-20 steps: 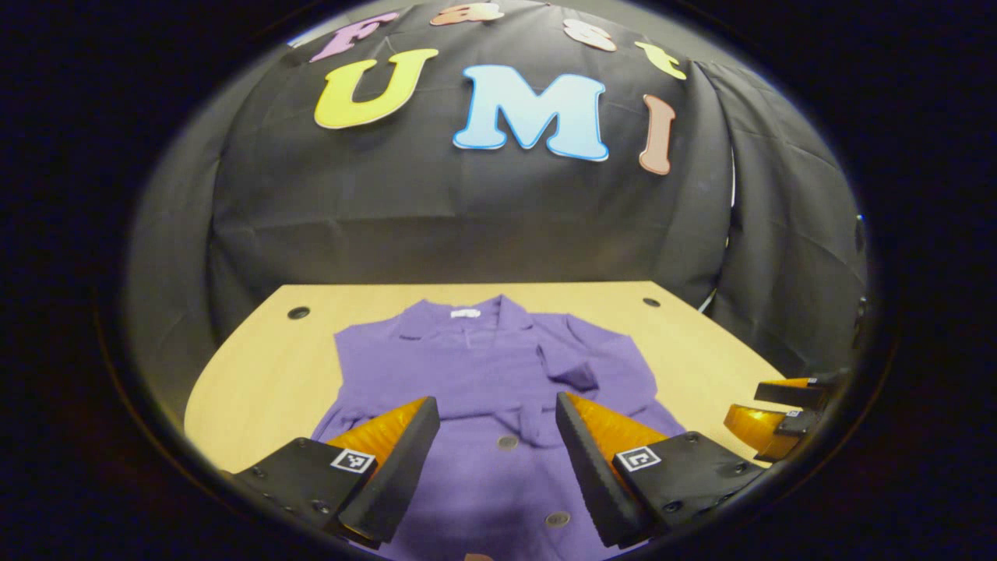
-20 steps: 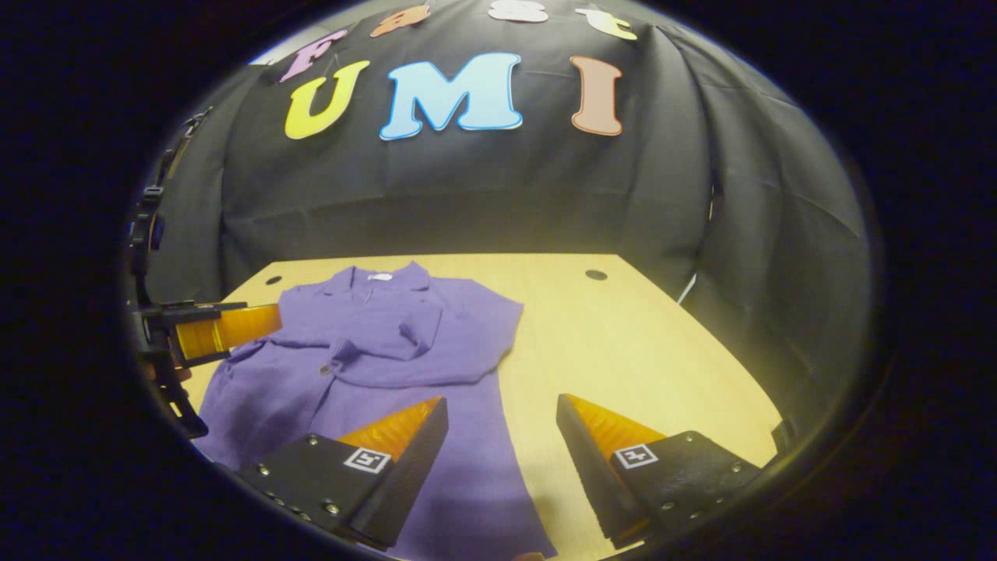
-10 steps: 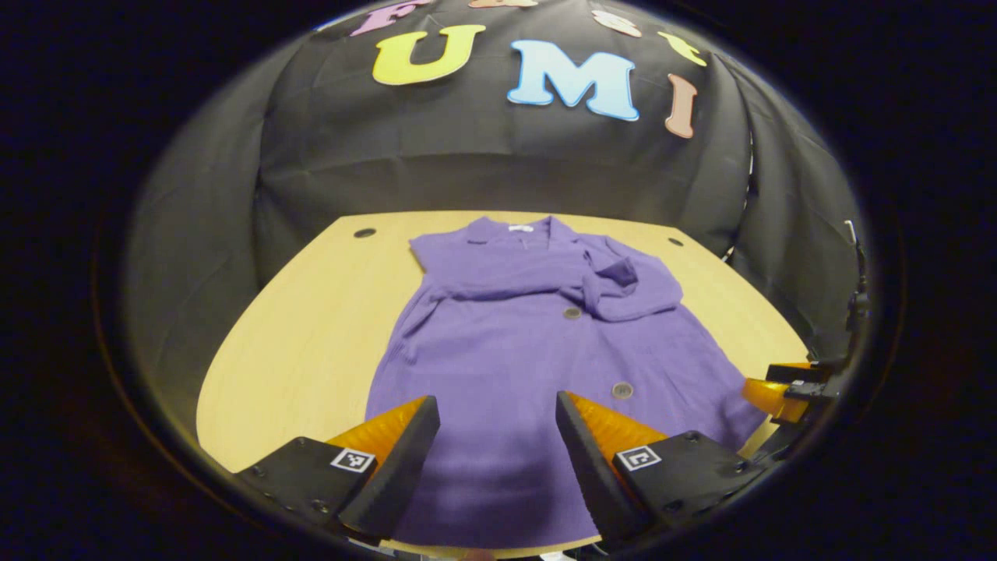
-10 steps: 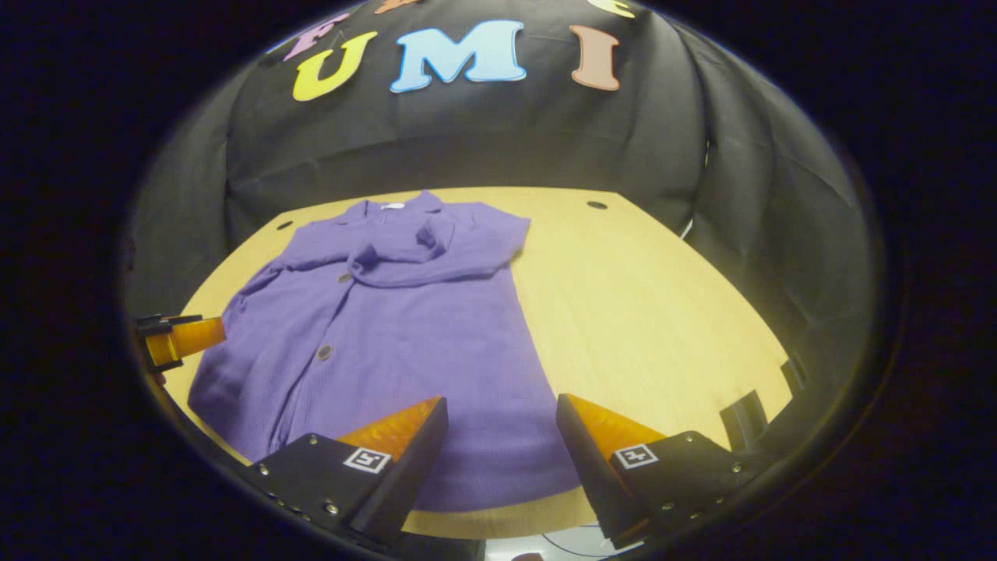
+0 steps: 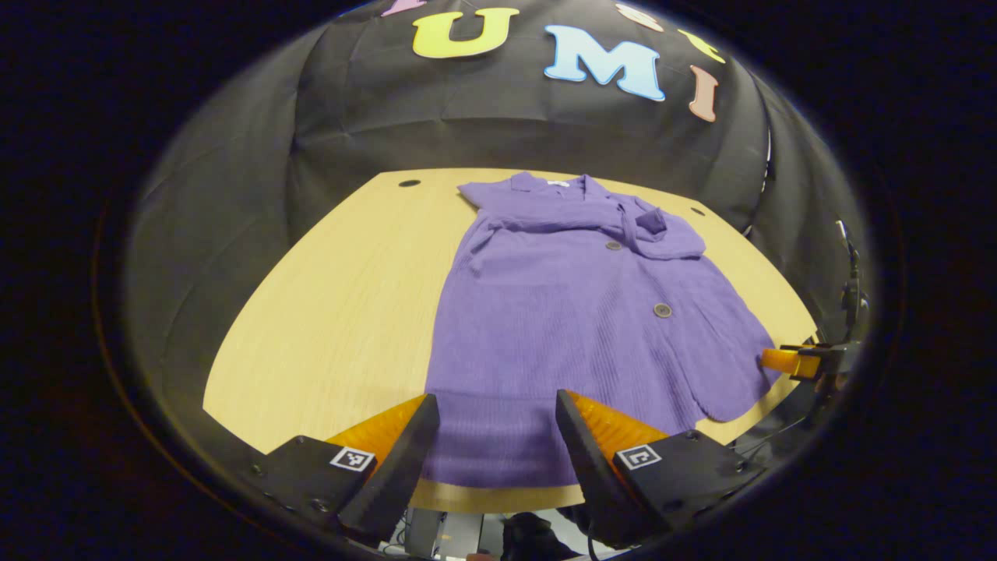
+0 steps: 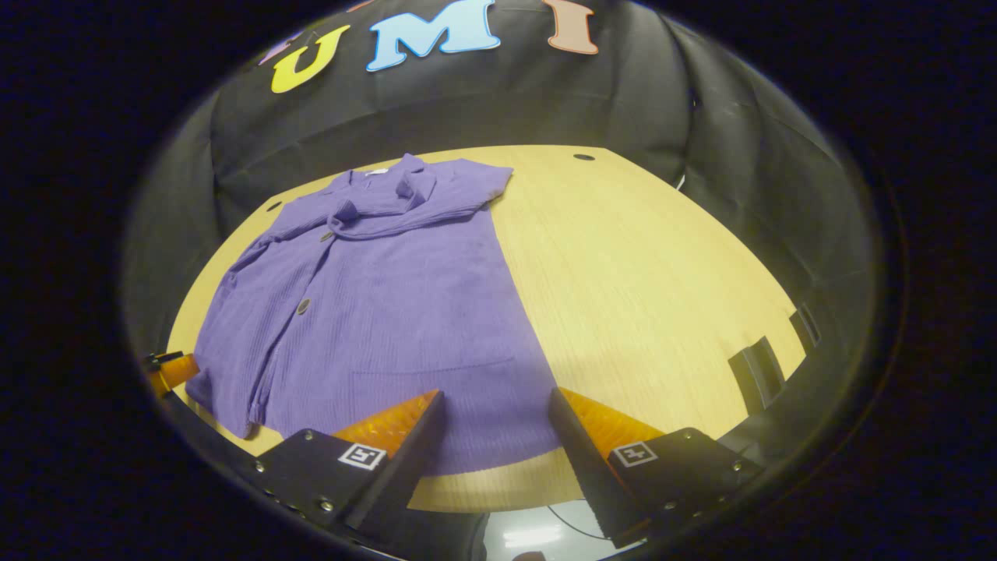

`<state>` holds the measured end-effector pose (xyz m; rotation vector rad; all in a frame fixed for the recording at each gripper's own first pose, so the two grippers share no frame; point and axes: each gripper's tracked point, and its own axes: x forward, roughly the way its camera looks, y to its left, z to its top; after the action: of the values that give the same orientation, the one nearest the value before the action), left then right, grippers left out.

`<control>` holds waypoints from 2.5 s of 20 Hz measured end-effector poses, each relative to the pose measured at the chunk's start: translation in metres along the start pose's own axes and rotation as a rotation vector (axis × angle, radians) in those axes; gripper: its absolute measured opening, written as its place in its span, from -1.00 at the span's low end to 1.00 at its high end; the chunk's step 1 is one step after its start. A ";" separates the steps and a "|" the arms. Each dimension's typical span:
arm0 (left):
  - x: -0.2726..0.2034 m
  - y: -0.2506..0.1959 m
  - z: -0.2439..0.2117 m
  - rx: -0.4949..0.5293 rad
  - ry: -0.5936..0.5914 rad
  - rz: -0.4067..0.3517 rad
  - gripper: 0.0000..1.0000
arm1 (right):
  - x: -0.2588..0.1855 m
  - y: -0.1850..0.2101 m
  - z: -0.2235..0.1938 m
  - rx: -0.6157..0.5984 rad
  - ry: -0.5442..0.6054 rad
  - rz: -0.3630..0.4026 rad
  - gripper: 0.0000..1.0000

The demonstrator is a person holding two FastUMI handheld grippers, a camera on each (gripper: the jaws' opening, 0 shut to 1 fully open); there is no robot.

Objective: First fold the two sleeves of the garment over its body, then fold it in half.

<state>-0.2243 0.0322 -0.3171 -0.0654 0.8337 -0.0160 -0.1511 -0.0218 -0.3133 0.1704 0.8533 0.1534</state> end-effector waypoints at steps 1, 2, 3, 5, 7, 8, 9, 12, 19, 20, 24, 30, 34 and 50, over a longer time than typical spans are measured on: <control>-0.002 0.002 -0.008 0.000 0.021 0.003 0.89 | -0.001 0.000 0.001 -0.004 -0.002 0.000 0.80; -0.004 0.004 -0.016 0.001 0.036 0.006 0.89 | -0.001 0.001 0.000 -0.009 -0.006 0.002 0.80; -0.006 0.006 -0.019 0.002 0.039 0.010 0.89 | -0.002 0.002 0.001 -0.015 -0.008 0.003 0.80; -0.006 0.008 -0.024 0.001 0.040 0.012 1.00 | -0.001 0.003 -0.004 -0.029 0.004 0.001 0.80; -0.005 0.009 -0.030 0.003 0.046 0.018 0.96 | 0.000 0.002 -0.007 -0.046 0.008 -0.008 0.82; -0.004 0.009 -0.031 0.011 0.043 0.024 0.90 | 0.000 0.002 -0.010 -0.052 0.012 -0.009 0.84; -0.004 0.007 -0.031 0.019 0.042 0.025 0.90 | 0.000 0.003 -0.010 -0.055 0.007 -0.011 0.85; 0.000 0.003 -0.033 0.049 0.037 0.038 0.90 | 0.001 0.004 -0.013 -0.054 -0.003 -0.014 0.92; 0.004 -0.018 -0.034 0.056 0.020 0.012 0.42 | 0.004 0.021 -0.013 -0.058 0.001 0.024 0.46; 0.005 -0.023 -0.036 0.067 0.017 0.003 0.31 | 0.003 0.023 -0.013 -0.055 0.001 0.034 -0.02; 0.007 -0.033 -0.033 0.061 0.017 -0.030 -0.50 | 0.005 0.025 -0.011 -0.029 0.013 0.044 -0.38; 0.009 -0.042 -0.021 -0.001 0.011 -0.093 -0.82 | -0.001 0.024 0.002 -0.019 -0.025 0.038 -0.91; 0.003 -0.059 0.003 -0.051 -0.024 -0.143 -0.82 | -0.009 0.029 0.015 -0.074 -0.049 0.046 -0.92; 0.047 -0.091 0.176 -0.168 -0.213 -0.191 -0.82 | 0.020 0.087 0.109 0.040 -0.139 0.299 -0.92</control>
<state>-0.0612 -0.0516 -0.2275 -0.3000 0.6117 -0.1172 -0.0611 0.0573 -0.2399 0.3425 0.6890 0.4002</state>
